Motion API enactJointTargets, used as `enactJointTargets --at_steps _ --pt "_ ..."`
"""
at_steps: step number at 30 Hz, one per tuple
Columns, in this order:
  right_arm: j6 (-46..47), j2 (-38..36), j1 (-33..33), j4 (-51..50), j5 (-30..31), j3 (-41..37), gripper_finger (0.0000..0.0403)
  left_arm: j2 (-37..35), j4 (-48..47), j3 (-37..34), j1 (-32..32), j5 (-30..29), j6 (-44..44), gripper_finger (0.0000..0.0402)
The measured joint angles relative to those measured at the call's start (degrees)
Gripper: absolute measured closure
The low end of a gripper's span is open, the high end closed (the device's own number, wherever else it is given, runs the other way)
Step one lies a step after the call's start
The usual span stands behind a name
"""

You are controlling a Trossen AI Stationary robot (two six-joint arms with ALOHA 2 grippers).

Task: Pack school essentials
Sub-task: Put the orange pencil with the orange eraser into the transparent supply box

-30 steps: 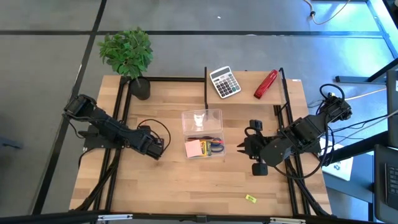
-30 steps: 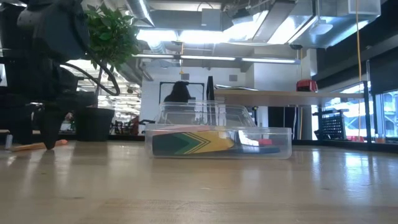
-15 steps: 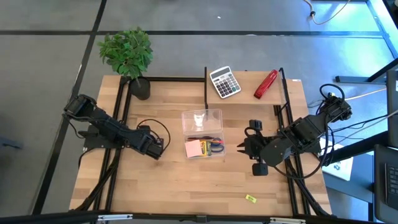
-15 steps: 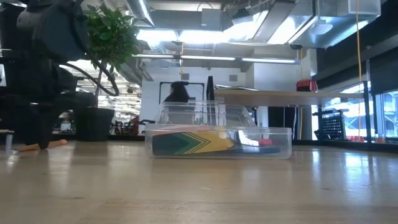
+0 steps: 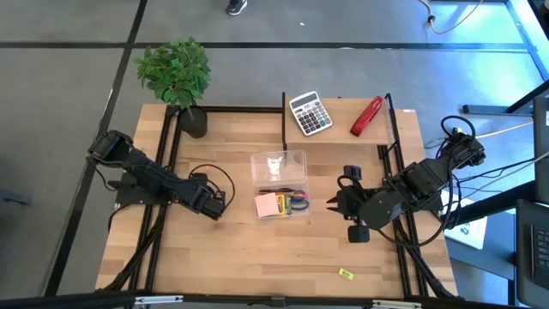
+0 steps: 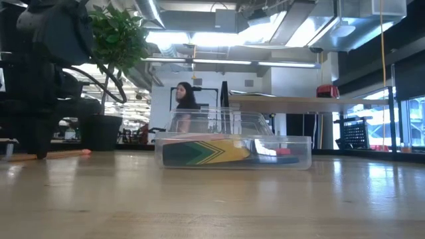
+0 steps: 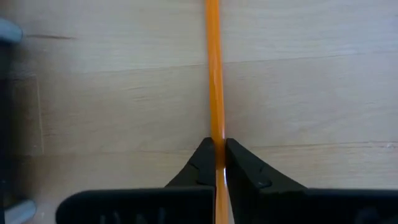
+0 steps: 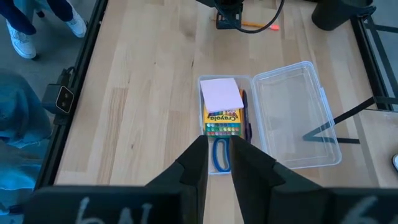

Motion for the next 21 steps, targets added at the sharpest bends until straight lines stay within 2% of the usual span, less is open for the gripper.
enactJointTargets --at_steps 5,10,21 --pt "0.02 0.0 0.0 -0.01 0.0 0.0 0.0334 0.0 -0.11 0.0 -0.02 -0.33 0.09 0.0394" --pt "0.17 0.0 0.01 -0.01 0.0 0.0 0.0334 0.11 -0.23 -0.15 -0.86 -3.44 0.52 0.0398" --pt "0.46 -0.02 0.01 -0.03 0.04 0.0 0.0334 0.11 -0.23 -0.13 -4.54 -3.65 2.7 0.04"
